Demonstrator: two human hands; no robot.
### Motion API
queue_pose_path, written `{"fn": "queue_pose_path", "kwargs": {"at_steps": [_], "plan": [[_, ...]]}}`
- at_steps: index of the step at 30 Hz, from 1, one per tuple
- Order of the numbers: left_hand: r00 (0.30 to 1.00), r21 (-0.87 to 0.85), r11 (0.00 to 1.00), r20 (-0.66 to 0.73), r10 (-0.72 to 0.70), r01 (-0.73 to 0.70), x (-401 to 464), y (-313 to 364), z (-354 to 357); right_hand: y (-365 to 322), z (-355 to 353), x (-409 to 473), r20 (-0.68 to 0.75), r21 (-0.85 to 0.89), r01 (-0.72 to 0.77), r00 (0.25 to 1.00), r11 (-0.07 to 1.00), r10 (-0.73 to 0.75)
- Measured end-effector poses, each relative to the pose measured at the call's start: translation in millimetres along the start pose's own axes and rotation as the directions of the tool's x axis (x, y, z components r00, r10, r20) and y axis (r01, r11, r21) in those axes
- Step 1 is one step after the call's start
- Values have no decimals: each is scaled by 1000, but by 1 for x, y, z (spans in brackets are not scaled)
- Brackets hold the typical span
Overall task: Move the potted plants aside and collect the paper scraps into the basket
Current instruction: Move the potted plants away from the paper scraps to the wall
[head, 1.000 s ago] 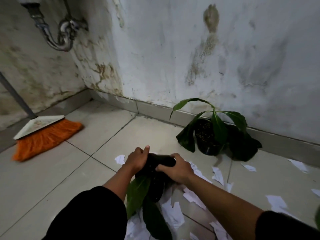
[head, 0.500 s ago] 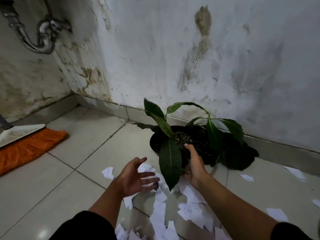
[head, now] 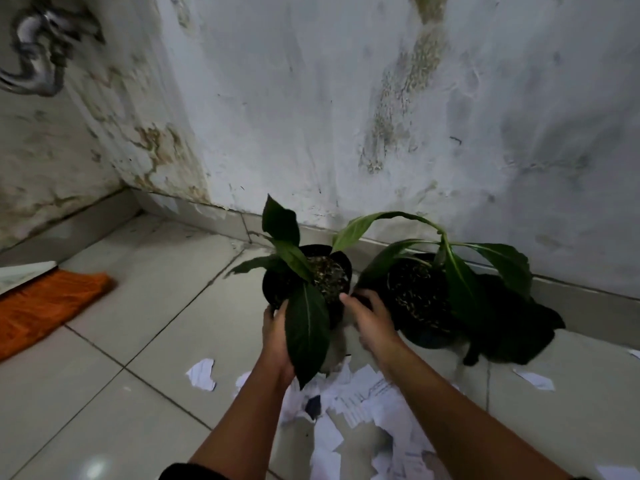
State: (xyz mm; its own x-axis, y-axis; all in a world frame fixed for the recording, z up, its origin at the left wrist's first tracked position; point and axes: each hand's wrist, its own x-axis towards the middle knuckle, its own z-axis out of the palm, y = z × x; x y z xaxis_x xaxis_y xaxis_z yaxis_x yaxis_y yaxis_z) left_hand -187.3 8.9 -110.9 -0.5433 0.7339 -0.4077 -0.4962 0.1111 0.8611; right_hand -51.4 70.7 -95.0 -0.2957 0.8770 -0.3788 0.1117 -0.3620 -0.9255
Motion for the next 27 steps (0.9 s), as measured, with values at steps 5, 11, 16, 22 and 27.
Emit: {"fn": "queue_pose_path", "kwargs": {"at_steps": [5,11,16,22,27], "plan": [[989,-153,987,-147,20,-43,20,1,8,-19,6,30,43,-185,94,995,978,-87],[993,-129,992,-115,-29,14,27,-7,24,-16,-2,31,-53,-85,28,998,996,-33],[994,-128,992,-104,-18,5,28,-12,50,-2,-5,-1,-144,-364,230,943,902,-299],[996,-99,993,55,-66,71,19,-11,63,-19,-10,-5,-178,-260,418,865,871,-468],[974,-2,987,160,-160,163,9,-4,53,-51,-9,2,-95,219,370,929,903,-358]]}}
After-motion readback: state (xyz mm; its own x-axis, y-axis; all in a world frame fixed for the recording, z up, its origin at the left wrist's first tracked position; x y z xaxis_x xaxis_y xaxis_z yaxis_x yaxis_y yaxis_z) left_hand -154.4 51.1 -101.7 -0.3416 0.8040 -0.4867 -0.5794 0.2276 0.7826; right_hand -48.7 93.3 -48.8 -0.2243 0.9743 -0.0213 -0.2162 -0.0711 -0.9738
